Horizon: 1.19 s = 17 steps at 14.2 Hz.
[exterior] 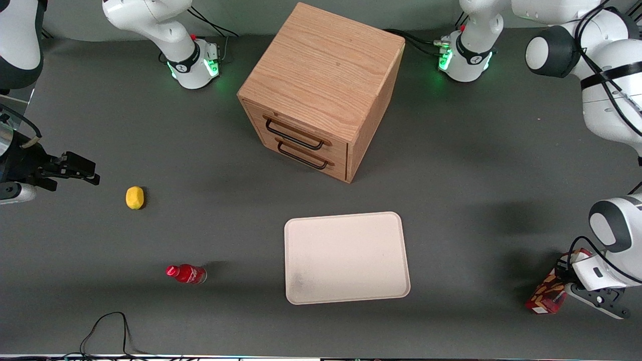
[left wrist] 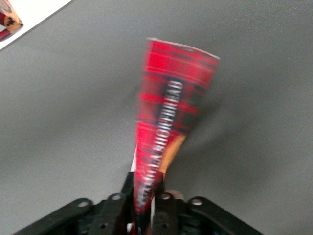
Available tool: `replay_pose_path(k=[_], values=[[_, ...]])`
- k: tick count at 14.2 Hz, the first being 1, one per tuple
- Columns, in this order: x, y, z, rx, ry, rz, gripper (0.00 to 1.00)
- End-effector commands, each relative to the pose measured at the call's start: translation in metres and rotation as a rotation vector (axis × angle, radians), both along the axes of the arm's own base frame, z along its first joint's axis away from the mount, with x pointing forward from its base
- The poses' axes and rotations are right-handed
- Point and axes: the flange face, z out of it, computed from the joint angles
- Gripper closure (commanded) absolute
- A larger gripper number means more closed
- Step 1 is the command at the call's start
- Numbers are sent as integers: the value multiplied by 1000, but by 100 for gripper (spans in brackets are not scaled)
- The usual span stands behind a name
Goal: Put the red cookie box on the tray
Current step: 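Lift the box upright with the left gripper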
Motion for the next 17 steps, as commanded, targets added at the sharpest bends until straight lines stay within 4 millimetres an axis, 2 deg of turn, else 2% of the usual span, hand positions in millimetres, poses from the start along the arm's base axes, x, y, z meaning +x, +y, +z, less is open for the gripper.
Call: replay_pose_path(k=[1,3,4,9,12,13,17], values=[[-1,-6,4,-5,8,18,100],[-3,-6,18,-8,21,24,100],[-4,-6,33,-9,37,25,100],[-22,-6,121,-11,125,24,100],[-42,-11,189,-13,164,20,100],[-51,-16,217,-11,170,16,100],[-96,-20,306,13,208,20,100]])
